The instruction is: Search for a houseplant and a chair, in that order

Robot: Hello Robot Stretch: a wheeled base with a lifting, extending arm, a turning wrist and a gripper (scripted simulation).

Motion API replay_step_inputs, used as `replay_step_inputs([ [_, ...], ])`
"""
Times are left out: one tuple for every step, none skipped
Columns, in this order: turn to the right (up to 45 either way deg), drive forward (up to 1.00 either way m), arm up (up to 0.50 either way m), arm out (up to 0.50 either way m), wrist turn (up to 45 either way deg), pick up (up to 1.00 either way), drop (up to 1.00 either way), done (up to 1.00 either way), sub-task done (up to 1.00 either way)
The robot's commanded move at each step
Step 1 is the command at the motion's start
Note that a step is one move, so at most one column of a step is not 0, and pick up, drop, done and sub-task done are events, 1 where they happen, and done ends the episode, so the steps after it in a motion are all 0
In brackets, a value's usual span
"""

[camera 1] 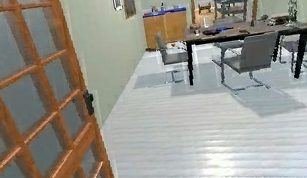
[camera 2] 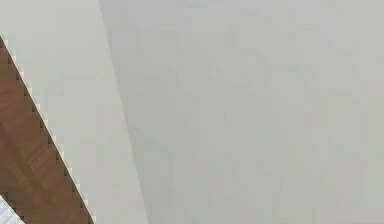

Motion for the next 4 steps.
replay_step_inputs([
  [6.0, 0.00, 0.00, 0.00, 0.0, 0.00, 0.00, 0.00, 0.00],
  [0.0, 0.45, 0.00, 0.00, 0.0, 0.00, 0.00, 0.00, 0.00],
  [9.0, 0.00, 0.00, 0.00, 0.0, 0.00, 0.00, 0.00, 0.00],
  [0.0, 1.00, 0.00, 0.00, 0.0, 0.00, 0.00, 0.00, 0.00],
])
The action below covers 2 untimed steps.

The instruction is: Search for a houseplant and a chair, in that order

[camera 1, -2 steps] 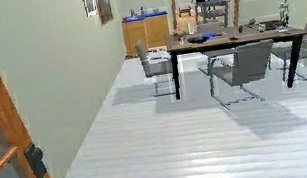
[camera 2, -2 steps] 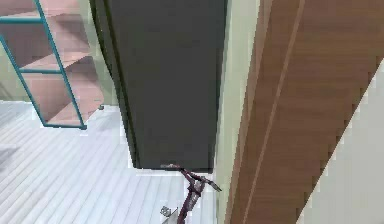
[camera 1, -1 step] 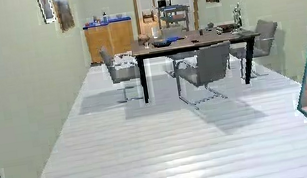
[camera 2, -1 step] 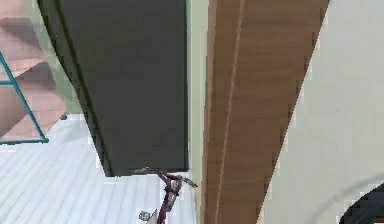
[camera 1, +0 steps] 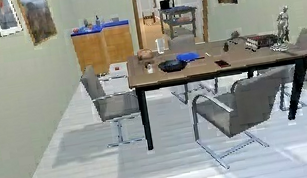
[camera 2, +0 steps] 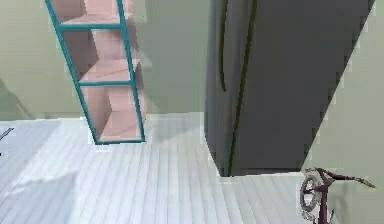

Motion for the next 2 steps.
replay_step_inputs([
  [0.0, 0.70, 0.00, 0.00, 0.0, 0.00, 0.00, 0.00, 0.00],
  [36.0, 0.00, 0.00, 0.00, 0.0, 0.00, 0.00, 0.00, 0.00],
])
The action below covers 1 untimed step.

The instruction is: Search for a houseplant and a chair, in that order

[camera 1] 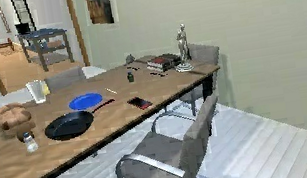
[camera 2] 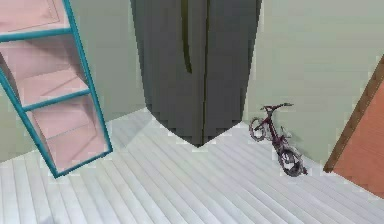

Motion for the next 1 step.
replay_step_inputs([
  [0.0, 0.00, 0.00, 0.00, 0.0, 0.00, 0.00, 1.00, 0.00],
])
